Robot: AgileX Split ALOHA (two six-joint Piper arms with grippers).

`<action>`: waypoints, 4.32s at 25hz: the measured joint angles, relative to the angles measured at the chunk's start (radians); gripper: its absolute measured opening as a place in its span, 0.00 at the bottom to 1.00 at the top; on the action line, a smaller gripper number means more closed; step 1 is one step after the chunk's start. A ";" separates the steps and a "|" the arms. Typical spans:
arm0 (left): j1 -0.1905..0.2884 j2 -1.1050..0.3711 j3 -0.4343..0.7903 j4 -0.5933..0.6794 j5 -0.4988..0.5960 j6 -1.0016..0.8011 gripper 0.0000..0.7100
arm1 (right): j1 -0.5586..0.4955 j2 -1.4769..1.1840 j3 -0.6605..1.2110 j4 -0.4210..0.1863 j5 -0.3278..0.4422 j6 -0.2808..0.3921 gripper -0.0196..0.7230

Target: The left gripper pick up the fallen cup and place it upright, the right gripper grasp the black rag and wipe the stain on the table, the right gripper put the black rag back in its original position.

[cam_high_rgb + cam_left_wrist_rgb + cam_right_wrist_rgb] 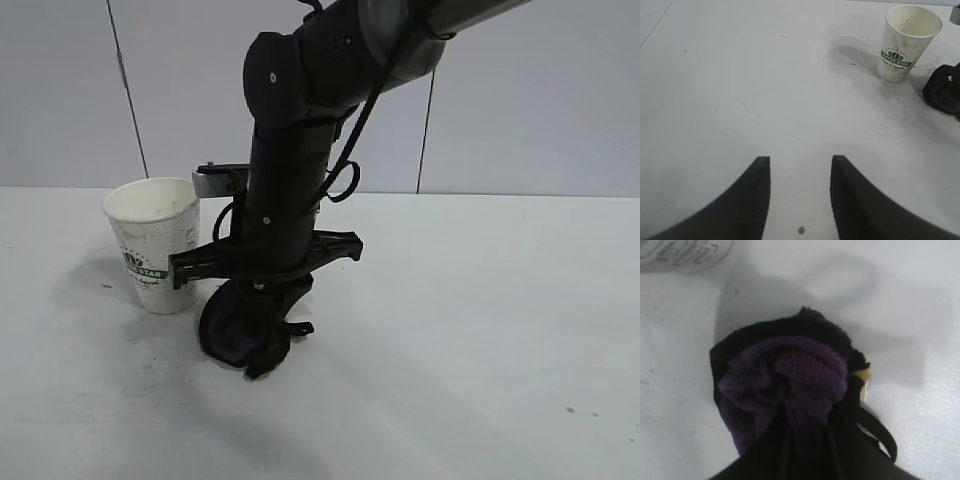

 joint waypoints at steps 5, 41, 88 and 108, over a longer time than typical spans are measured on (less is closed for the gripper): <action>0.000 0.000 0.000 0.000 0.000 0.000 0.41 | 0.000 0.000 0.000 -0.034 0.000 0.023 0.13; 0.000 0.000 0.000 0.000 0.000 0.000 0.41 | -0.175 -0.007 -0.009 -0.174 0.258 0.011 0.13; 0.000 0.000 0.000 0.000 0.000 0.000 0.41 | -0.653 -0.377 0.029 -0.277 0.315 -0.030 0.81; 0.000 0.000 0.000 0.000 0.000 0.000 0.41 | -1.026 -1.400 0.054 0.174 0.322 -0.310 0.79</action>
